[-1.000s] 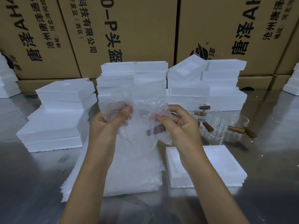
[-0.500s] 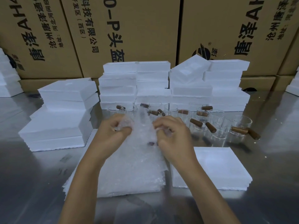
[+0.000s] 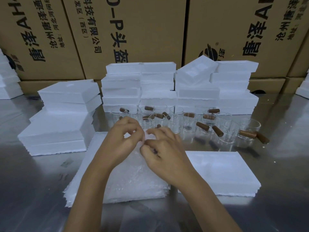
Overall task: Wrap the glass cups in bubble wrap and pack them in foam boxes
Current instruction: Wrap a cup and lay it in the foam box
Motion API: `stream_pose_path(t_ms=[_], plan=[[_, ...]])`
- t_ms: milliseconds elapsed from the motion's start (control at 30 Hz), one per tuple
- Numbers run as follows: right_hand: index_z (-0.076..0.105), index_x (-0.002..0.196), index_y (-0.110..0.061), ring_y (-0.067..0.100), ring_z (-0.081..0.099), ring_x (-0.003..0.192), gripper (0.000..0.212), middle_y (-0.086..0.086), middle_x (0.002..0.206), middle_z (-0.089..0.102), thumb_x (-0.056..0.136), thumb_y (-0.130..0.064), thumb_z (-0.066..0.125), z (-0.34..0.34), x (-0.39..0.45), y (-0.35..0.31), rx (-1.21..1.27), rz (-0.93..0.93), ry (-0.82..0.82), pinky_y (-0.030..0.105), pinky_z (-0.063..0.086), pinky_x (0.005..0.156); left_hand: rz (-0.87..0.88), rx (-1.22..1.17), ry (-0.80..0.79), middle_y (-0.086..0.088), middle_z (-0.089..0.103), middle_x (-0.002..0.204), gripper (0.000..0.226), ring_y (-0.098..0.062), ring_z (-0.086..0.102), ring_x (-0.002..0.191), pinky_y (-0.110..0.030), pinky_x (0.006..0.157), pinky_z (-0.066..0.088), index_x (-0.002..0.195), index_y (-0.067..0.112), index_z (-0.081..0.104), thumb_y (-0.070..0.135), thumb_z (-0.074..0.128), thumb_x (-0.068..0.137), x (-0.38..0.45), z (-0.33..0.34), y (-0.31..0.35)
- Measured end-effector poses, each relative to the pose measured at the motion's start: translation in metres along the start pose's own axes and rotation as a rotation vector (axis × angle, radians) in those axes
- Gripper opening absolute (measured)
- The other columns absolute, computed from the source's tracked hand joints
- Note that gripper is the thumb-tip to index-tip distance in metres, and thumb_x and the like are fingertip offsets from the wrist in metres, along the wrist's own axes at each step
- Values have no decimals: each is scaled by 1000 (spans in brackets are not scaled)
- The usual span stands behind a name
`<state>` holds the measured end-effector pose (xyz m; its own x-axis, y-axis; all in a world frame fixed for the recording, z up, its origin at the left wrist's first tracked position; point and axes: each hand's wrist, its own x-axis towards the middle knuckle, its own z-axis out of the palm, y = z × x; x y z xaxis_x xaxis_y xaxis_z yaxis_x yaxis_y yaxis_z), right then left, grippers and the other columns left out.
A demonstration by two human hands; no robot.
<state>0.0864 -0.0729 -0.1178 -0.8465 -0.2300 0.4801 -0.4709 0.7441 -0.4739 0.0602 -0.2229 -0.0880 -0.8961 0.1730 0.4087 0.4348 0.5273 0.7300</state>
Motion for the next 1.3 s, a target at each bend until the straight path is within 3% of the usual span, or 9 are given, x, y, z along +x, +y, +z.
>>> stream_pose_path(t_ms=[167,300,467,567,667,833,933,1067,1300], plan=[[69,74,-26,0,43,119,27,-18,116,63,79,-41,47,-9,4,-3,308,50,238,28,30,102,-102,237,-145,11,60,105,41,-12,51,105,-33,86,39,52,21,65,20,59,93,0,2,-14],[70,68,-30,-3,36,124,32,-19,124,61,83,-33,42,-10,1,-6,301,55,72,29,23,107,-154,23,-71,7,64,87,38,-15,60,89,-32,76,40,55,19,64,18,53,92,-1,1,-5],[69,114,-15,3,27,134,48,-14,144,50,89,-34,33,-1,-1,-3,4,25,-38,34,19,113,-125,-171,10,0,65,80,19,-8,55,71,-30,64,41,76,15,66,19,49,84,-2,-4,7],[71,112,-20,-2,20,135,52,-16,149,43,88,-40,30,-1,-1,-1,58,71,-55,28,14,113,-192,-48,-128,0,68,91,23,-10,58,74,-29,63,46,90,25,70,9,54,92,-2,-10,5],[73,86,-31,-12,23,117,38,-22,139,48,85,-39,35,-5,1,-1,308,201,-50,10,13,101,-248,-33,-301,19,65,106,25,-4,63,87,-24,71,48,105,38,65,37,67,80,-5,-21,4],[71,77,-27,-8,45,107,37,-43,89,58,96,-37,41,-14,6,0,598,334,-39,17,32,89,-216,30,-365,22,59,116,57,-3,59,104,-21,76,45,112,48,56,44,89,66,-10,-20,4],[73,80,-29,-3,58,95,34,-28,92,68,98,-36,45,-21,6,1,723,381,-21,25,45,92,-144,65,-253,20,62,108,37,-8,59,95,-24,70,44,99,40,62,39,85,71,-7,-13,5],[76,93,-20,-13,59,92,25,-23,96,69,94,-28,52,-49,6,0,866,308,159,2,41,73,-98,-53,-81,15,68,97,33,-13,64,88,-32,74,48,90,32,66,41,89,67,-7,-20,10],[69,106,-16,8,63,80,18,5,88,68,91,-6,66,-105,-26,27,835,198,363,24,52,70,98,-477,-68,10,68,113,39,-12,69,100,-28,79,56,99,25,61,30,83,67,-14,12,56]])
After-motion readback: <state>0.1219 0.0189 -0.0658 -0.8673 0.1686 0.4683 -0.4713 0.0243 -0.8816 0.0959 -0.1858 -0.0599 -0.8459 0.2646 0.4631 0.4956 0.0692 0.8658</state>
